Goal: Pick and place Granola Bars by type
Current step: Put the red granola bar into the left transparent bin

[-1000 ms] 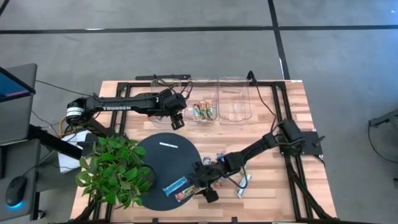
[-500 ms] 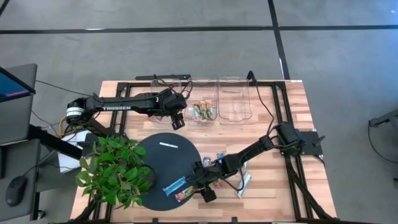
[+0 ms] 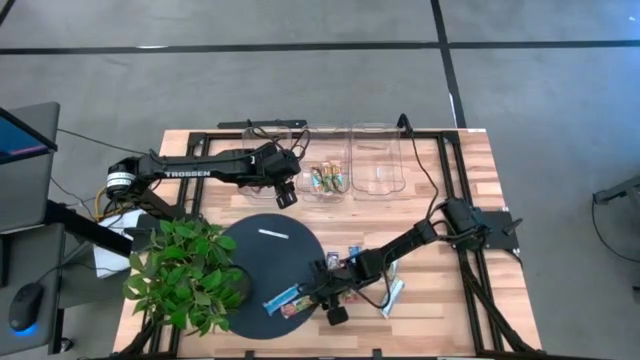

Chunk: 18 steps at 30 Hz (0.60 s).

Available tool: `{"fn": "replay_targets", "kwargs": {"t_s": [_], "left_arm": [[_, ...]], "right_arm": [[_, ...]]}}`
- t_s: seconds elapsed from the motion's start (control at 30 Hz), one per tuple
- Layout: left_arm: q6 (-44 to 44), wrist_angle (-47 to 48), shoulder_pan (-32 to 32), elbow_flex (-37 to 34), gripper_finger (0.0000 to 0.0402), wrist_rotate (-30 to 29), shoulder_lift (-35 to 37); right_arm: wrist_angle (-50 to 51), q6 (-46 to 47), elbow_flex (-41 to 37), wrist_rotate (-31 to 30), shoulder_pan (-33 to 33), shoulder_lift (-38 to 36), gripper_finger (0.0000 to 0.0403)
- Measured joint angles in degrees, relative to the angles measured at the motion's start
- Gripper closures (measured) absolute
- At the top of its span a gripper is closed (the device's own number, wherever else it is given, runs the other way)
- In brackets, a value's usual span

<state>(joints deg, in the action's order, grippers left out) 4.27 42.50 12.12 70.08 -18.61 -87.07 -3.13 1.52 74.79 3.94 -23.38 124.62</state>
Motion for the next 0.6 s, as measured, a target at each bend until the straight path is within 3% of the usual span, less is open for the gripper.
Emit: {"fn": "replay_targets", "kwargs": {"t_s": [0.13, 0.33, 0.6], "left_arm": [[0.0, 0.0, 0.0, 0.0, 0.0188, 0.0, 0.0], [0.0, 0.0, 0.0, 0.0, 0.0188, -0.1, 0.0], [0.0, 0.1, 0.0, 0.0, 0.0188, -0.2, 0.0]], "right_arm": [[0.4, 0.4, -0.1, 0.3, 0.0, -0.4, 0.0318], [3.6, 1.9, -0.3, -0.9, 0.3, -2.2, 0.0305], [5.0, 0.7, -0.3, -2.6, 1.0, -4.9, 0.0329]]}}
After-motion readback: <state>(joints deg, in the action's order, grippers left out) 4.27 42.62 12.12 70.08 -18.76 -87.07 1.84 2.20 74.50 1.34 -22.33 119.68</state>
